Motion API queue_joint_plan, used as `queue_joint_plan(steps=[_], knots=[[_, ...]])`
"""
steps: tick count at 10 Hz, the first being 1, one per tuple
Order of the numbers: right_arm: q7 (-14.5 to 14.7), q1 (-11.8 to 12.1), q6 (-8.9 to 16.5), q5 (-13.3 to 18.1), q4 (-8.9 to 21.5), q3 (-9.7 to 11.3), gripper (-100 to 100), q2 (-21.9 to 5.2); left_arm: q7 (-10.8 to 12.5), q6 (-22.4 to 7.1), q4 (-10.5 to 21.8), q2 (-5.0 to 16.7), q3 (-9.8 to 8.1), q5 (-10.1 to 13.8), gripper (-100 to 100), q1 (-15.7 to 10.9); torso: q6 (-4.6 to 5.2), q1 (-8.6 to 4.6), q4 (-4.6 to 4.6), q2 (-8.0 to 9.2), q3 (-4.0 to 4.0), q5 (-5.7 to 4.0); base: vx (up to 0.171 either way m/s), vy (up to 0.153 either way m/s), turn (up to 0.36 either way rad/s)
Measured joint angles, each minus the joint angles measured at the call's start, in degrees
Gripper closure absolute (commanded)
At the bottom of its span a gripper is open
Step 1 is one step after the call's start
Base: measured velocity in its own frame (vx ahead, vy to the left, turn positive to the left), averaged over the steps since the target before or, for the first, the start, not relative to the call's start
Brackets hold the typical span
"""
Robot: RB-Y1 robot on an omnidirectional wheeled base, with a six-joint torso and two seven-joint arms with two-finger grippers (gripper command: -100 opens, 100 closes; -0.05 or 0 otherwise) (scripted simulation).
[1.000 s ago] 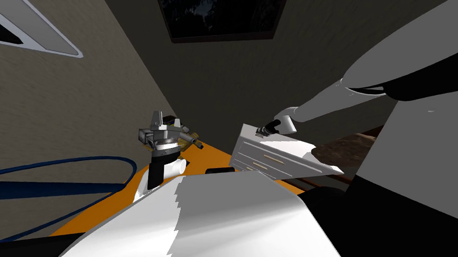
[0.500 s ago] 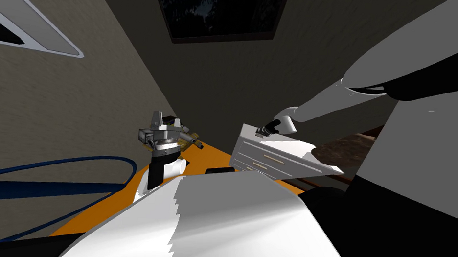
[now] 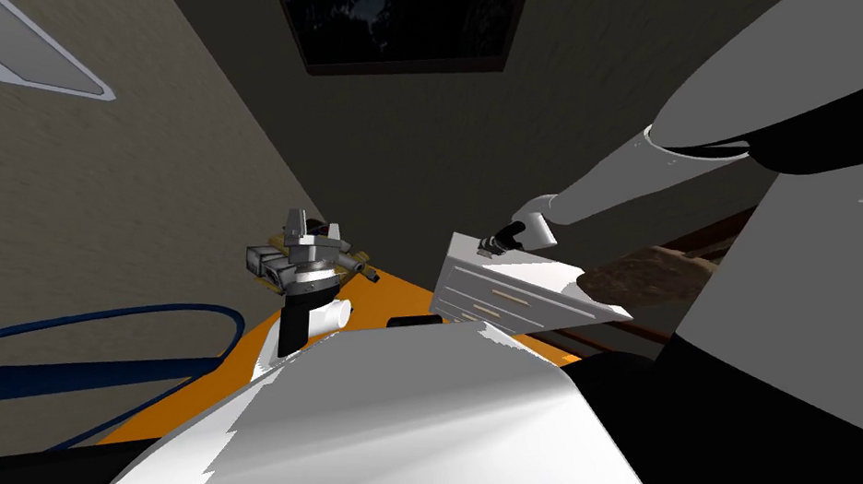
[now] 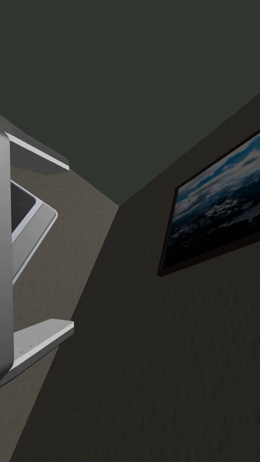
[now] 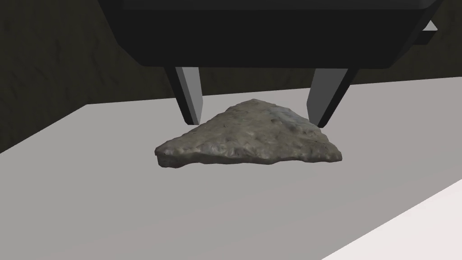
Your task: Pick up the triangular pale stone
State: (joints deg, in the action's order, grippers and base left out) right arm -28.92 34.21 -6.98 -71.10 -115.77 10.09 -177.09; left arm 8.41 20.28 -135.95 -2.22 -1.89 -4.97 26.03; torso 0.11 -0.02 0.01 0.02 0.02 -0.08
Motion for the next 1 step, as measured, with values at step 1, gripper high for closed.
queue_joint_plan(steps=[1], knots=[[-0.1,-0.1,-0.2,0.0,-0.1,0.1,0,-0.2,0.0,0.0,0.0,0.0,0.00,0.0,0,0.0,-0.01,0.02,-0.01,-0.01,-0.01,-0.02,0.000,0.000,0.000]])
